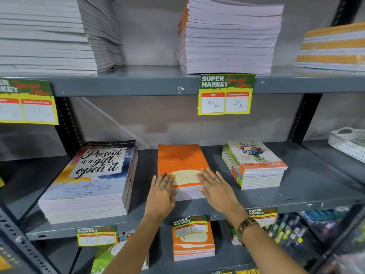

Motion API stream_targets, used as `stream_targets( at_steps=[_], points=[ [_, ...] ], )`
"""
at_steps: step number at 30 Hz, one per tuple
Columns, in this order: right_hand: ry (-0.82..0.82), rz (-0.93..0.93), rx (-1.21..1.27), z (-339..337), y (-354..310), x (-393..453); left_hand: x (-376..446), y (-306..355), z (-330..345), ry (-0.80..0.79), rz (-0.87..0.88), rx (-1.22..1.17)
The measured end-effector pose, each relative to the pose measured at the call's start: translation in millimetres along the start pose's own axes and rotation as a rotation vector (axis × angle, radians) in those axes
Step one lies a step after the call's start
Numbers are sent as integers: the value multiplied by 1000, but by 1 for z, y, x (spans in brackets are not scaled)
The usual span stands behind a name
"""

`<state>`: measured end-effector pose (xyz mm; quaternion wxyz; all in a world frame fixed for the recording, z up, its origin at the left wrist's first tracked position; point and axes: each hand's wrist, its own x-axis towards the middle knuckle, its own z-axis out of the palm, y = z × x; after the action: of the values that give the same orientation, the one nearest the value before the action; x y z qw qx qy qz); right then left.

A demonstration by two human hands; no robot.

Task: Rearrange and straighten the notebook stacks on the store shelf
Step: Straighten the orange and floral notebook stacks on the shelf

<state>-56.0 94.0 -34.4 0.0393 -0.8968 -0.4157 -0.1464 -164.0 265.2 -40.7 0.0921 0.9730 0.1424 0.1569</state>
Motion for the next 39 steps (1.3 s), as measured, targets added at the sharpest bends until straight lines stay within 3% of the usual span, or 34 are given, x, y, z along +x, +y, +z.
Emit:
stream_targets(
  at_steps=[8,21,24,29,39],
  points=[
    [62,280,-31,-24,79,-32,20,67,2,-42,100,123],
    [-9,348,-24,-24,210,-56,78,190,44,-23,223,10],
    [38,315,13,-26,221,-55,85,203,53,-33,226,-16],
    [-45,288,114,-22,232,-51,88,221,61,-64,138,-118],
    [-40,293,221,-18,233,-49,87,231,58,-115,18,-220]
  ],
)
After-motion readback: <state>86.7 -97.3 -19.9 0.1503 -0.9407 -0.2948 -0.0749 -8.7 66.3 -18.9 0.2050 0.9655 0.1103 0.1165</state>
